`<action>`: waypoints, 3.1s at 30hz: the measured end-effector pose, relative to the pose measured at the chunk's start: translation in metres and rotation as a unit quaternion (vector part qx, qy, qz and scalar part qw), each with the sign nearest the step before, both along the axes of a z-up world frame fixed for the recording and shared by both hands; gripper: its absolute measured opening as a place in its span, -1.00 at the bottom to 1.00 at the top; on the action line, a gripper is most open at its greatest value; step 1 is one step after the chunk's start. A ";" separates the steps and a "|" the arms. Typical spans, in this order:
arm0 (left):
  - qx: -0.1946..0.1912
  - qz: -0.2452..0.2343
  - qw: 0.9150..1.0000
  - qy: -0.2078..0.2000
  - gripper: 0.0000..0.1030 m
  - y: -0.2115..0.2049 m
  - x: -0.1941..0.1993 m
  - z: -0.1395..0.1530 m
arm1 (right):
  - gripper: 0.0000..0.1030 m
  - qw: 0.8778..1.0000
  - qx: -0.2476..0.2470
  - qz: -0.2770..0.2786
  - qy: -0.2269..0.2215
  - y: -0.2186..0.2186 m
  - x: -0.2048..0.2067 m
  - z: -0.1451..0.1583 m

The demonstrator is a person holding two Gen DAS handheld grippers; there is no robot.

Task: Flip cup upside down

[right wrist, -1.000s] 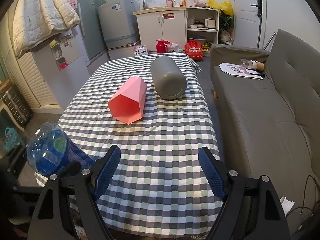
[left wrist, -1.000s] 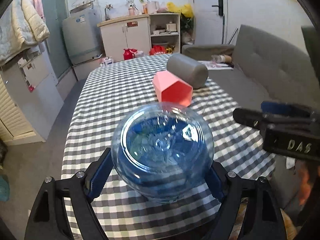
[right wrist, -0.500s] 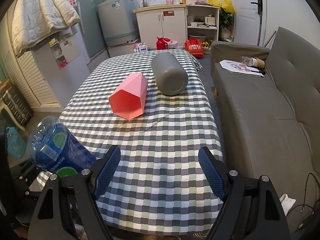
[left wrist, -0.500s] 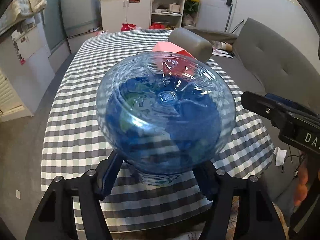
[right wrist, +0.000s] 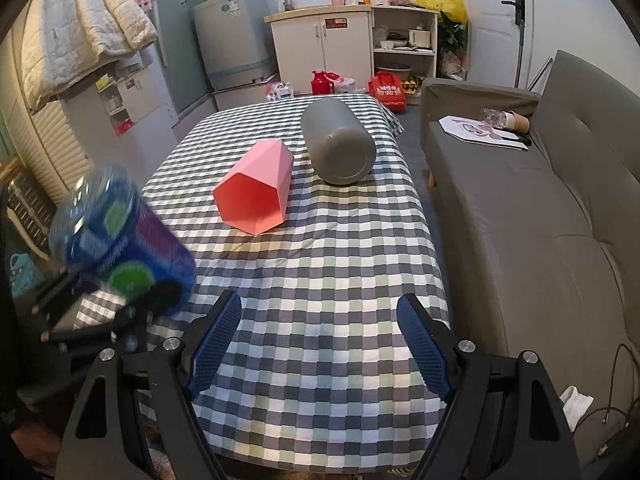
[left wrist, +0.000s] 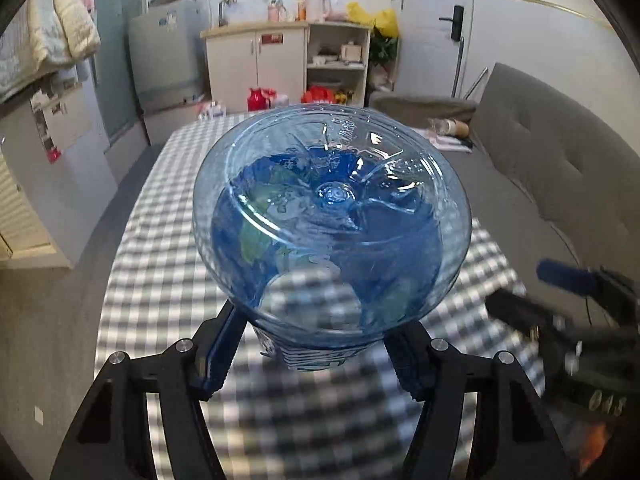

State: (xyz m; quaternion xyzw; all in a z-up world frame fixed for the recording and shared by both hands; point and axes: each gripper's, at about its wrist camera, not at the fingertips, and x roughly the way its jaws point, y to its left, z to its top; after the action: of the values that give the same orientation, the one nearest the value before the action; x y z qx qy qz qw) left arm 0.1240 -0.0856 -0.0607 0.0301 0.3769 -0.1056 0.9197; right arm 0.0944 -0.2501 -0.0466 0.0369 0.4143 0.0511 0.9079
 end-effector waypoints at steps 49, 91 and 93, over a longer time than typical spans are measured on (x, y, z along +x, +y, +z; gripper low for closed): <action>0.002 0.072 0.982 -0.176 0.62 0.076 -0.111 0.059 | 0.56 0.991 -0.034 -0.012 -0.132 0.044 -0.083 0.038; -0.015 0.093 0.982 -0.162 1.00 0.087 -0.127 0.052 | 0.99 0.983 -0.043 -0.015 -0.177 0.048 -0.098 0.040; -0.014 0.094 0.982 -0.162 1.00 0.087 -0.127 0.052 | 0.99 0.983 -0.041 -0.016 -0.177 0.047 -0.097 0.040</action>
State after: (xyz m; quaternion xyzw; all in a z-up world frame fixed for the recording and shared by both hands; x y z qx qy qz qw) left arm -0.0025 0.0014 -0.0090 -0.0010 0.2226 -0.0179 0.9747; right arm -0.0029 -0.2031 -0.0065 -0.0033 0.2486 0.0249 0.9683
